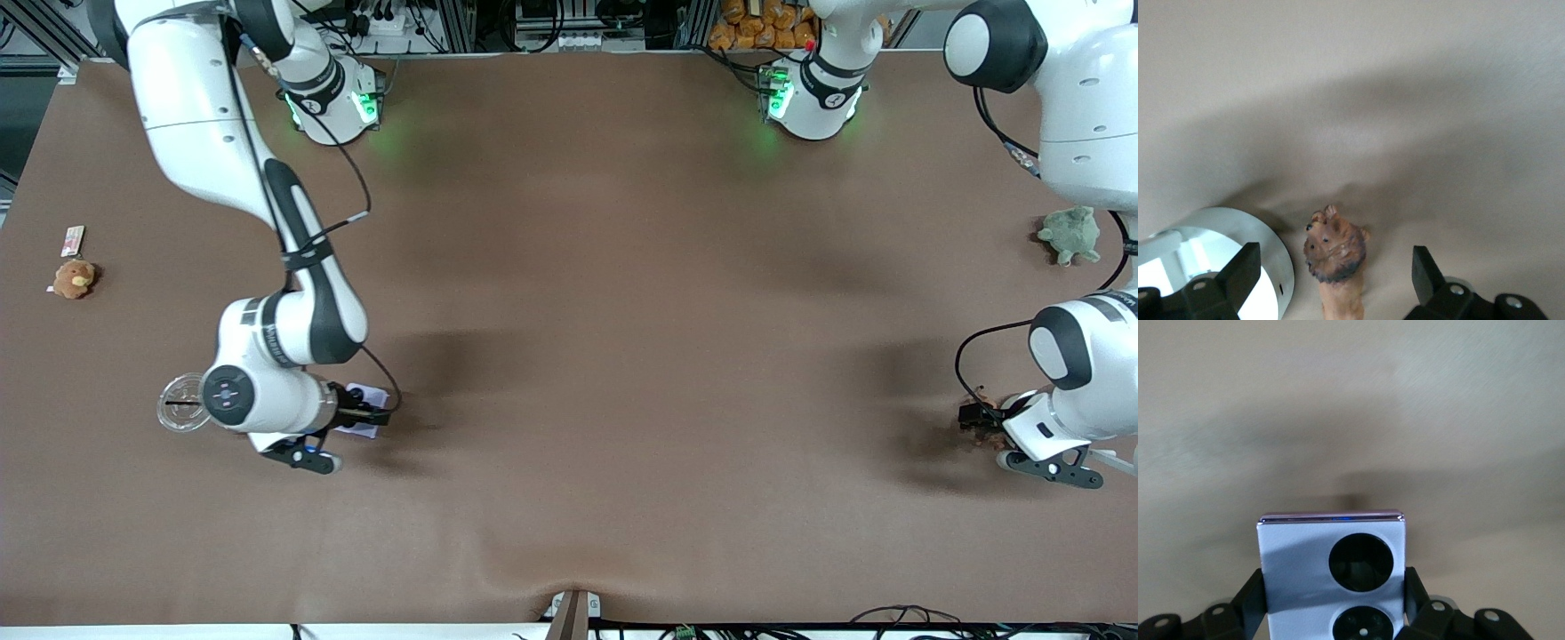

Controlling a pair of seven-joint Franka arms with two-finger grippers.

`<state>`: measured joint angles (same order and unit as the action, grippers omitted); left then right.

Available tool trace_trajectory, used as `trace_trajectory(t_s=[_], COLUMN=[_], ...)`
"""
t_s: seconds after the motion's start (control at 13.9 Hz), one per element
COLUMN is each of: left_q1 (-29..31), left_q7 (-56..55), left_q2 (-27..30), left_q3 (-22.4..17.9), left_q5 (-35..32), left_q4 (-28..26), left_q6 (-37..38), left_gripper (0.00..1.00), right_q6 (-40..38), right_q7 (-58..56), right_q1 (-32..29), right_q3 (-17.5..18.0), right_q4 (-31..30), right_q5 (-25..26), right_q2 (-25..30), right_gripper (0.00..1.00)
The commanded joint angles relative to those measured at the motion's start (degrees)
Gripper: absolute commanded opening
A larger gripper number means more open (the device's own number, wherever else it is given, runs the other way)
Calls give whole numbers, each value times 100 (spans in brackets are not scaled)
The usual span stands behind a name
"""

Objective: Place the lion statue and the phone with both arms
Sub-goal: 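Carry the white phone with the right gripper down beside the glass cup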

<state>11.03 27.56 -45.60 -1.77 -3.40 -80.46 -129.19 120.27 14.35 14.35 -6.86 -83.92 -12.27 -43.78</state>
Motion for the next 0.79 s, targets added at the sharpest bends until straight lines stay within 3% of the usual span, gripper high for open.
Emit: trace_trajectory(t_s=[0.0, 0.5, 0.72], left_q1=[-48, -215, -303], left_q7=[-14, -461, -943], left_q2=[532, 1807, 2316], left_q3=[54, 186, 335], left_q5=[-29, -29, -29], left_q4=[-172, -207, -487], left_q6=[462, 2097, 2336], left_gripper=[100, 100, 100], right_q6=[111, 768, 752], right_q7=[-695, -1741, -1857], right_q1=[-327, -662, -723], right_q3=[80, 71, 71], right_q4=[-89, -387, -450], right_q5=[14, 23, 23], right_q2=[28, -157, -157], right_gripper=[0, 0, 0])
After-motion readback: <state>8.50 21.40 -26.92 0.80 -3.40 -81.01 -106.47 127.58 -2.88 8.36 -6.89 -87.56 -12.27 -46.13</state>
